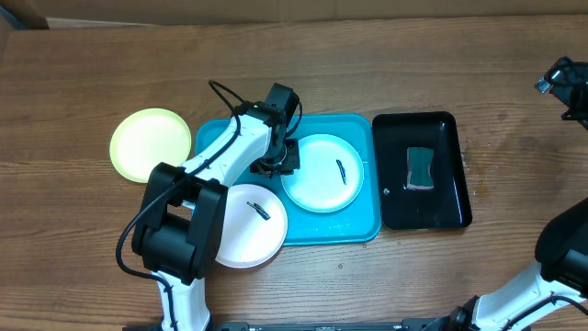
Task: Clean dirty plates on tray and stack at the side
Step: 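Move the right gripper down onto the green sponge in the black tray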
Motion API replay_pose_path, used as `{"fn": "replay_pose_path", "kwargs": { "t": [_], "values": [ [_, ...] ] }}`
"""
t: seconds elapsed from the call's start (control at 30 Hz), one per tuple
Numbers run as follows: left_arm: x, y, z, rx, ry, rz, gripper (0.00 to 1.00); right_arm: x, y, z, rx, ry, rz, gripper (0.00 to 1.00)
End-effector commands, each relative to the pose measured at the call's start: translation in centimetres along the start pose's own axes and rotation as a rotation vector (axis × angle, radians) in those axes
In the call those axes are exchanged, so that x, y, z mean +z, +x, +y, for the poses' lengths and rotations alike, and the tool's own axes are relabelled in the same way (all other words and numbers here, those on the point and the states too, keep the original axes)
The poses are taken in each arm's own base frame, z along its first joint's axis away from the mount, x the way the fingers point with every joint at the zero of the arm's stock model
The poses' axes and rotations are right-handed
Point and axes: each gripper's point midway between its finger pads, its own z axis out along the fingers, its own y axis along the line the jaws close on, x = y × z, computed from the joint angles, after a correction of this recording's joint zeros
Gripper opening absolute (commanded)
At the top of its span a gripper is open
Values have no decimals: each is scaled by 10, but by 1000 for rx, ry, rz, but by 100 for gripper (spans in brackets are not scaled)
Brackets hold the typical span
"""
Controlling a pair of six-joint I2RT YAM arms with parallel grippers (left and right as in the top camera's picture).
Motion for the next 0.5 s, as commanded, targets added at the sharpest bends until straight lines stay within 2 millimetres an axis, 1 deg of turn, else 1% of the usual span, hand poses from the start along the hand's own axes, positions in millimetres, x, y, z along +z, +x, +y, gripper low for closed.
{"fn": "replay_pose_path", "kwargs": {
  "t": [0.0, 0.13, 0.2, 0.23, 0.3, 0.33, 0.37, 0.4, 0.43, 0.47],
  "values": [
    [-25, -9, -3, -19, 41, -64, 26, -5, -4, 0, 9, -8, -17, 100],
    [-28, -10, 2, -1, 34, -66, 24, -5, -5, 0, 9, -9, -18, 100],
    [-27, -10, 10, -8, 2, -65, 26, -5, -7, 3, 6, -20, -26, 100],
    [-28, -10, 12, -10, -6, -65, 30, -5, -10, 5, 3, -26, -39, 100],
    [-28, -10, 13, -1, -9, -64, 29, -6, -16, 12, 5, -58, -64, 100],
    [-28, -10, 13, 4, -10, -64, 29, -6, -13, 21, 27, -109, -45, 100],
    [-28, -10, 13, 4, -10, -64, 27, -8, 5, 31, 40, -172, 35, 100],
    [-28, -10, 13, 11, -10, -64, 26, -12, 16, 38, 31, -219, 86, 100],
    [-28, -10, 13, 16, -10, -64, 25, -18, 25, 50, 1, -298, 124, 100],
    [-28, -10, 13, 16, -10, -64, 24, -25, 34, 61, -27, -369, 161, 93]
  ]
}}
